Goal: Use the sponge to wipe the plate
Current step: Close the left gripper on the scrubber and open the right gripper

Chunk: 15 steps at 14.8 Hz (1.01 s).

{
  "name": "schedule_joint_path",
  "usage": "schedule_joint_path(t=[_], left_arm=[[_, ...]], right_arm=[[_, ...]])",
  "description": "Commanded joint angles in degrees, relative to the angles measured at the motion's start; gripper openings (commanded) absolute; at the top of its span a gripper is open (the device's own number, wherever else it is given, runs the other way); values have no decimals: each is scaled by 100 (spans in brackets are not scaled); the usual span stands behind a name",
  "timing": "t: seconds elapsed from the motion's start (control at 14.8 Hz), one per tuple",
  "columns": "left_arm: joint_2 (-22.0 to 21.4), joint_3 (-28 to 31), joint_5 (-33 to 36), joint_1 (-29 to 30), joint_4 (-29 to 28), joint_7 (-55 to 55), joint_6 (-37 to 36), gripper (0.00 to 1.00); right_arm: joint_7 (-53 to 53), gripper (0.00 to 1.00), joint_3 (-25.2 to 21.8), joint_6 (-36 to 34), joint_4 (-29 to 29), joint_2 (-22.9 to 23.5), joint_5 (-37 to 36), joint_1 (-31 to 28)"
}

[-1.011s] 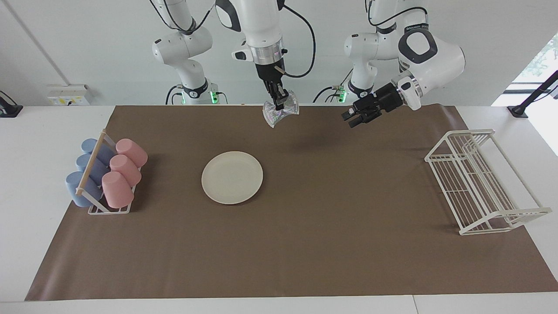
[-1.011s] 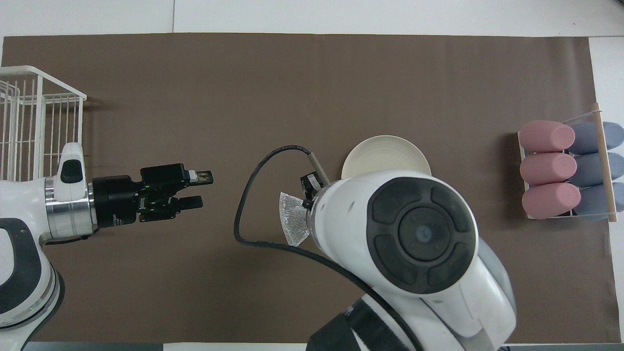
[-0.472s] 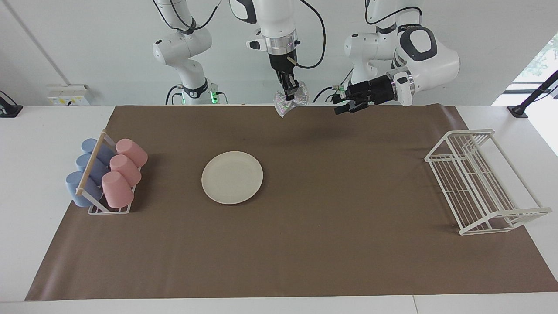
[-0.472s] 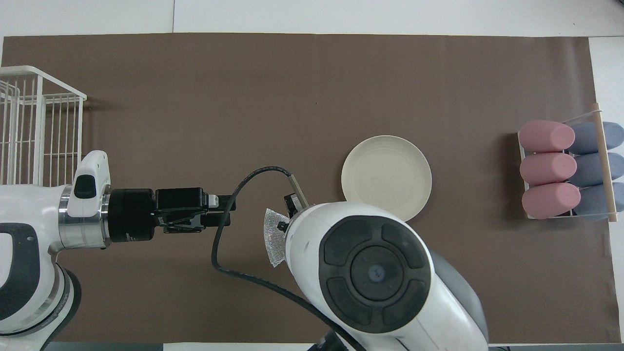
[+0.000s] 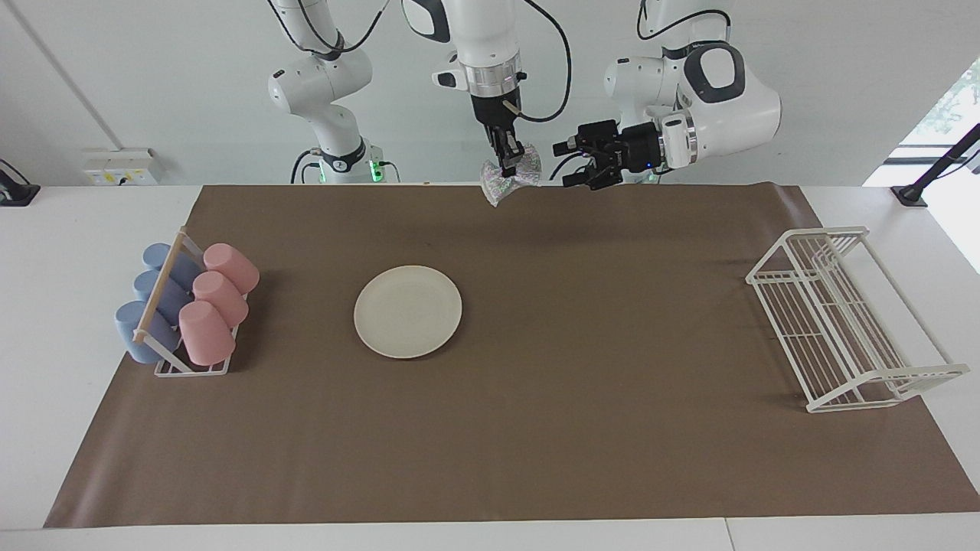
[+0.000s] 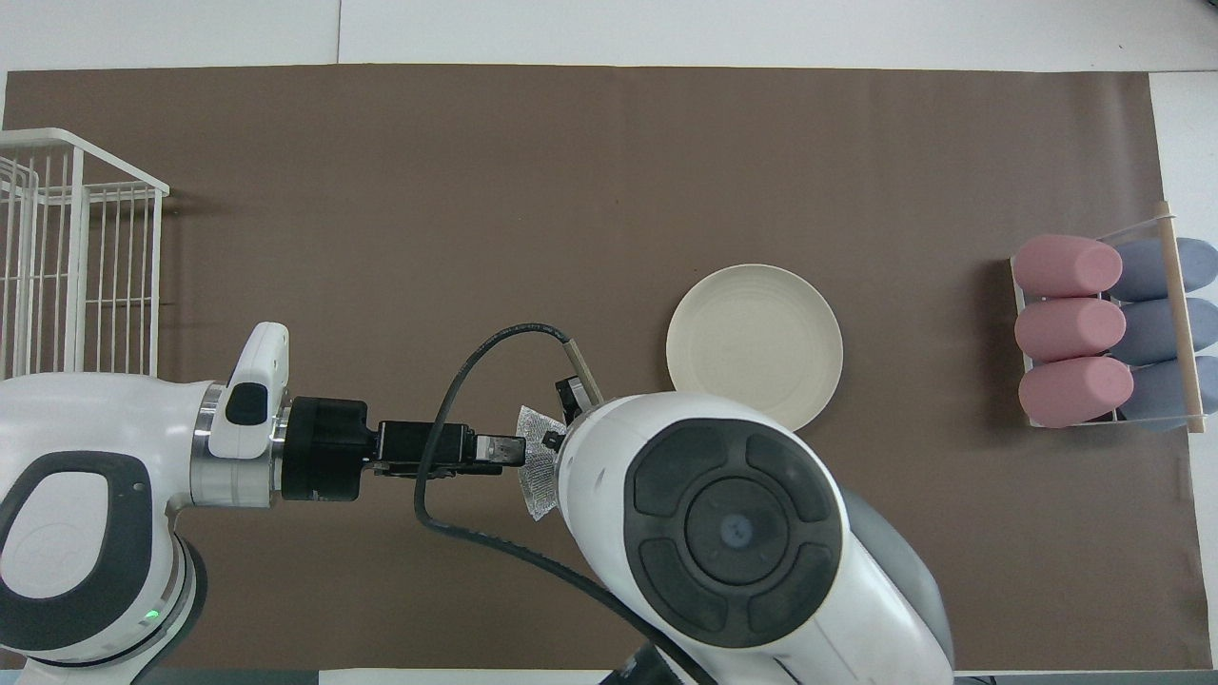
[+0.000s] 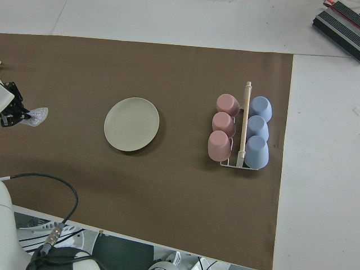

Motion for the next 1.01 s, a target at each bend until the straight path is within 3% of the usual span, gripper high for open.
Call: schedule_joint_path(t=[0.0, 0.13, 0.34, 0.4, 0.47, 0.61, 0.94], left_arm=[[-80, 55, -105, -110, -131, 120, 213, 95], [-63, 55, -122, -285, -122, 120, 423, 84], [-54, 46, -236, -365, -122, 111, 618, 82], [-54, 46, -263, -374, -122, 111, 653, 77], [-54, 55, -263, -461, -131, 111, 679, 62], [-62, 55, -263, -488, -140, 50, 662, 0], [-62, 63, -263, -471, -140, -240, 636, 0]], right_arm=[[94, 0, 51, -14, 13, -9, -130, -64], [94, 0, 51, -14, 14, -9, -130, -64], [77, 0, 51, -14, 14, -9, -130, -73], [68, 0, 51, -14, 14, -9, -130, -73], [68, 0, 51, -14, 14, -9, -130, -73], [59, 0, 51, -14, 14, -9, -130, -73], [59, 0, 51, -14, 14, -9, -130, -82]])
